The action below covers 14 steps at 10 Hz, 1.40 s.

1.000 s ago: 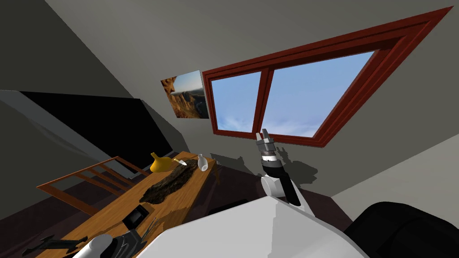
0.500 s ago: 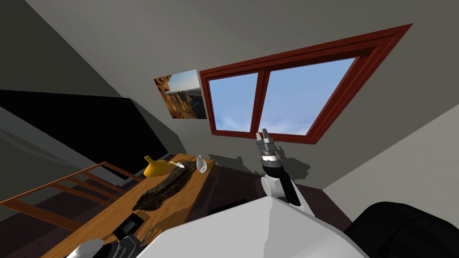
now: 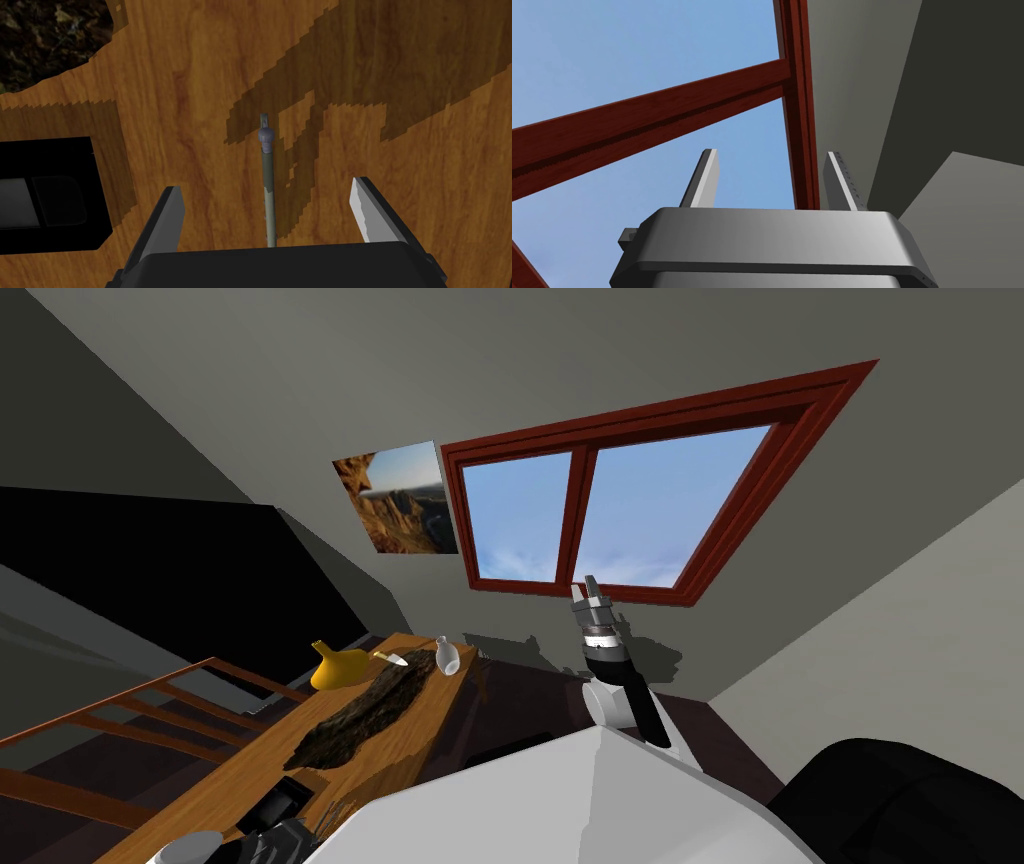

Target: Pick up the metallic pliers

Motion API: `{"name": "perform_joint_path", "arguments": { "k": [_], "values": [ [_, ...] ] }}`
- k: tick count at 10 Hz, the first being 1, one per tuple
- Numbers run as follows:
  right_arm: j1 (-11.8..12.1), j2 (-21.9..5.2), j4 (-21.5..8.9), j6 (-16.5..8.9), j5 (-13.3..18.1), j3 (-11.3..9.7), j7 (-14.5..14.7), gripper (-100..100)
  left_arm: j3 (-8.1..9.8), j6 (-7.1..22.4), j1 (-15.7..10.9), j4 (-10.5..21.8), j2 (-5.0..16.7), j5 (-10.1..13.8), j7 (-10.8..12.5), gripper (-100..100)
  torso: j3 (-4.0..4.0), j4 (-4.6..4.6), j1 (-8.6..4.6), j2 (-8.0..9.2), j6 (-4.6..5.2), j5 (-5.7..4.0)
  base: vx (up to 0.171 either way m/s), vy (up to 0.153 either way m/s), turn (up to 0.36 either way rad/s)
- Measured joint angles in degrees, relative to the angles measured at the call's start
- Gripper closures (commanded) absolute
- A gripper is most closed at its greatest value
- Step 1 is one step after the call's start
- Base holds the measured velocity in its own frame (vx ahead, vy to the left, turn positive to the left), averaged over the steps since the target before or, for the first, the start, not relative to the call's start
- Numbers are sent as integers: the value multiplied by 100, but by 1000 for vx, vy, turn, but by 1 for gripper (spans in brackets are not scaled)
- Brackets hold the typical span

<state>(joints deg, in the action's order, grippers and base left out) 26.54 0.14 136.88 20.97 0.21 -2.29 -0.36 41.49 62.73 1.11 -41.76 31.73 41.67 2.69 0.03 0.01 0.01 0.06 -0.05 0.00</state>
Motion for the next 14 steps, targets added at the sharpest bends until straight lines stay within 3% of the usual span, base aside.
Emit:
{"name": "perform_joint_path", "arguments": {
  "k": [9, 14],
  "values": [
    [0, 0, 0, 0, 0, 0, 0, 0, 1448, 128, 147, -193, -466, -688, -416, -100, 0, 0, 0, 0, -1, 0, -12, 16, -127],
    [1, 0, 0, 0, 0, 1, 0, 0, 2300, 266, 288, -540, -857, -1123, -584, -100, 2, 0, 3, 3, -7, 0, -15, 16, -144]
  ]
}}
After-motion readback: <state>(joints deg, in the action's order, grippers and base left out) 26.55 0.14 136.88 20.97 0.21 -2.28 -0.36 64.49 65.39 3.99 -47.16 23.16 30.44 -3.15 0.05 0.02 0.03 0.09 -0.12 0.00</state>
